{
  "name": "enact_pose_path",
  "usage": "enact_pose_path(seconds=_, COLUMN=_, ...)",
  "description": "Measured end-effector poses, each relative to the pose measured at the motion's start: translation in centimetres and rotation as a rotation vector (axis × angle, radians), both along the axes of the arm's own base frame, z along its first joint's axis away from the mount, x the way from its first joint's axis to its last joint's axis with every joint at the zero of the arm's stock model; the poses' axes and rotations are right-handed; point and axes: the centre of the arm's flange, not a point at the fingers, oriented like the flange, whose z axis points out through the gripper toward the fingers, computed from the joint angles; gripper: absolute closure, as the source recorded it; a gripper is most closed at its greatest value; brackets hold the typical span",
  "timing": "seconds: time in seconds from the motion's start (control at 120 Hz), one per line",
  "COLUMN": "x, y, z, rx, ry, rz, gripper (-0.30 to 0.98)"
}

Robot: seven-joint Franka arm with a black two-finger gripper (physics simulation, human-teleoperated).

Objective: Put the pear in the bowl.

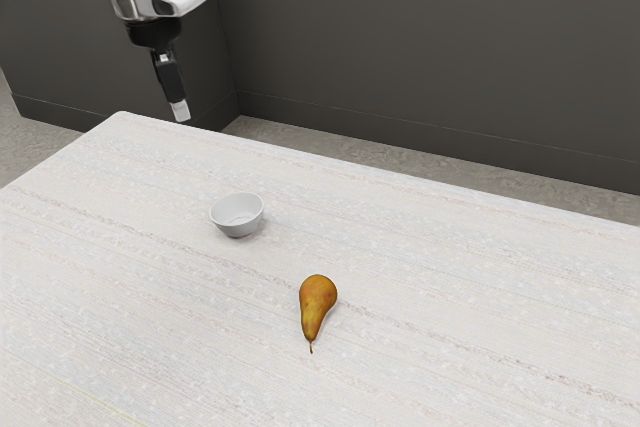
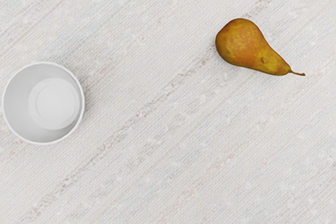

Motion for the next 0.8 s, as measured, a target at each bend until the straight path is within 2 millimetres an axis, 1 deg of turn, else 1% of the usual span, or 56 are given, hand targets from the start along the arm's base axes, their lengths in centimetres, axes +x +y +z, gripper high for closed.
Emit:
enact_pose_path(seconds=0.208, x=0.2, y=-1.0, z=-0.3, rx=-0.001, ry=0.004, rz=-0.035, gripper=0.00)
enact_pose_path(seconds=0.275, x=0.3, y=-1.3, z=-0.4, rx=-0.030, ry=0.005, rz=-0.039, gripper=0.00)
enact_pose_path(seconds=0.342, x=0.5, y=-2.3, z=-1.2, rx=-0.057, ry=0.019, rz=-0.032, gripper=0.00)
enact_pose_path(seconds=0.392, x=1.0, y=-4.1, z=-2.5, rx=-0.069, ry=0.046, rz=-0.028, gripper=0.00)
enact_pose_path(seconds=0.458, x=1.0, y=-7.7, z=-4.8, rx=-0.078, ry=0.093, rz=-0.022, gripper=0.00)
enact_pose_path(seconds=0.475, x=0.8, y=-8.6, z=-5.5, rx=-0.079, ry=0.107, rz=-0.019, gripper=0.00)
enact_pose_path(seconds=0.508, x=0.5, y=-10.4, z=-7.8, rx=-0.075, ry=0.142, rz=-0.013, gripper=0.00)
enact_pose_path(seconds=0.55, x=0.2, y=-11.9, z=-9.9, rx=-0.069, ry=0.173, rz=0.003, gripper=0.00)
enact_pose_path(seconds=0.592, x=0.2, y=-12.4, z=-11.4, rx=-0.064, ry=0.189, rz=0.035, gripper=0.00)
enact_pose_path(seconds=0.692, x=0.7, y=-11.4, z=-13.4, rx=-0.055, ry=0.207, rz=0.131, gripper=0.00)
enact_pose_path(seconds=0.708, x=0.7, y=-11.6, z=-13.9, rx=-0.050, ry=0.211, rz=0.140, gripper=0.00)
enact_pose_path(seconds=0.75, x=0.4, y=-12.3, z=-15.9, rx=-0.040, ry=0.228, rz=0.164, gripper=0.00)
enact_pose_path(seconds=0.8, x=0.0, y=-13.6, z=-18.2, rx=-0.028, ry=0.234, rz=0.197, gripper=0.00)
